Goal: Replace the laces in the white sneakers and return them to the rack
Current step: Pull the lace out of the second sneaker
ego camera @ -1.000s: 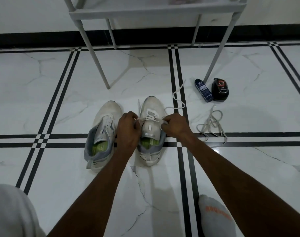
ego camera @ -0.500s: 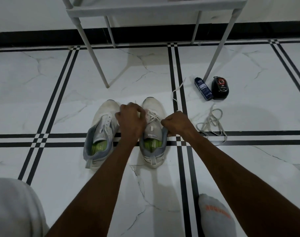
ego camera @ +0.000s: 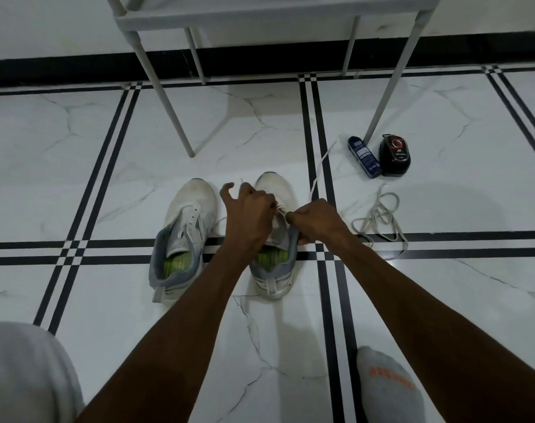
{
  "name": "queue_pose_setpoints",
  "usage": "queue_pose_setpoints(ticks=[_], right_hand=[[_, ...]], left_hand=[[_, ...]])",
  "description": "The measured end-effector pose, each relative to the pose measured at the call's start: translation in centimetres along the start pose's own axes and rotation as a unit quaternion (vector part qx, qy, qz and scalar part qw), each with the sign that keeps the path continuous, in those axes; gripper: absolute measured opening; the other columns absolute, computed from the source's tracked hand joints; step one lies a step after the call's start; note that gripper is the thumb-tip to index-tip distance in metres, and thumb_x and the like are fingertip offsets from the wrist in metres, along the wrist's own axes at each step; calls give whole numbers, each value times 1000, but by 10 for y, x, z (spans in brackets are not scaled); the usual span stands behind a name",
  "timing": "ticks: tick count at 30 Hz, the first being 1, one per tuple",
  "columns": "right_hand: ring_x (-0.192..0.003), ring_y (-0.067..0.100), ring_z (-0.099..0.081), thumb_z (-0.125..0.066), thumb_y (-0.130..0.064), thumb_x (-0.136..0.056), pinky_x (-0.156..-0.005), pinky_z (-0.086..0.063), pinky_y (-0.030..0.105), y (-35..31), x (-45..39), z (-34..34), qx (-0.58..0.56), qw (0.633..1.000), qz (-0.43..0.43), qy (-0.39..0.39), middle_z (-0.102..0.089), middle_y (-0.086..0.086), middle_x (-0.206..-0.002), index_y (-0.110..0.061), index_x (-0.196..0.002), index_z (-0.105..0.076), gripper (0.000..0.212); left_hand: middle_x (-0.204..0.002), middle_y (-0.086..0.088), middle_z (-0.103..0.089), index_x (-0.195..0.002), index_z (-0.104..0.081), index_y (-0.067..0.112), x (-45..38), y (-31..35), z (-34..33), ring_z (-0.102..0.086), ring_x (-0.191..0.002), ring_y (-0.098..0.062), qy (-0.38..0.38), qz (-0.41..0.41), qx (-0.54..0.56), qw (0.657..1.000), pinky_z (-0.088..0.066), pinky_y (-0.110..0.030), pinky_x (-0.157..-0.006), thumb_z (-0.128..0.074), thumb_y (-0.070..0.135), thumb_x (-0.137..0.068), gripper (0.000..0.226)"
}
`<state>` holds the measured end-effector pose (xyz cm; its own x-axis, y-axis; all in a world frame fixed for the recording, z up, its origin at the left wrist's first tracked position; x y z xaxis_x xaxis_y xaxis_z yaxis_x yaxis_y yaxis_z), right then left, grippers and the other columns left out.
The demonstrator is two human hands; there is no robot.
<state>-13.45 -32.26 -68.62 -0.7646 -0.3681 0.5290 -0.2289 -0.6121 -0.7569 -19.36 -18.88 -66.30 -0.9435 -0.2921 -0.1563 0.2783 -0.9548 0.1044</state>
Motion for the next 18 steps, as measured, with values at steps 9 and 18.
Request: queue_pose_setpoints(ticks=[9, 18], right_hand=[[-58, 23, -72, -72, -28, -86, -56, -62, 30, -5, -2, 2, 42, 999, 22, 1, -71, 12, -66, 2, -69, -71, 35], [-63, 26, -73, -68, -24, -84, -67, -64, 40, -3, -1, 5, 34, 999, 16, 5, -73, 17, -72, 7, -73, -71, 33]], left_hand=[[-121, -1, -59, -112, -62, 22, -6, -37, 18, -47, -118, -29, 63, 83, 182, 978, -40, -45, -95, -67, 28, -83, 30], [-101, -3, -72, -86, -75, 15, 6, -47, 11, -62, -103, -29, 132, 200, 247, 939, -48, -43, -90, -65, 20, -86, 11]])
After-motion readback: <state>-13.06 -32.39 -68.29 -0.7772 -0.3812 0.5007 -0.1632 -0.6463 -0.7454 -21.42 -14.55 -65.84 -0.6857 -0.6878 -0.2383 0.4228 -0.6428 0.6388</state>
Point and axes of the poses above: each hand's wrist, its own x-axis away from the middle knuckle, its own z-axis out of the back of the hand, y = z × x, the point moved 5 cm from there along -x, towards the middle knuckle
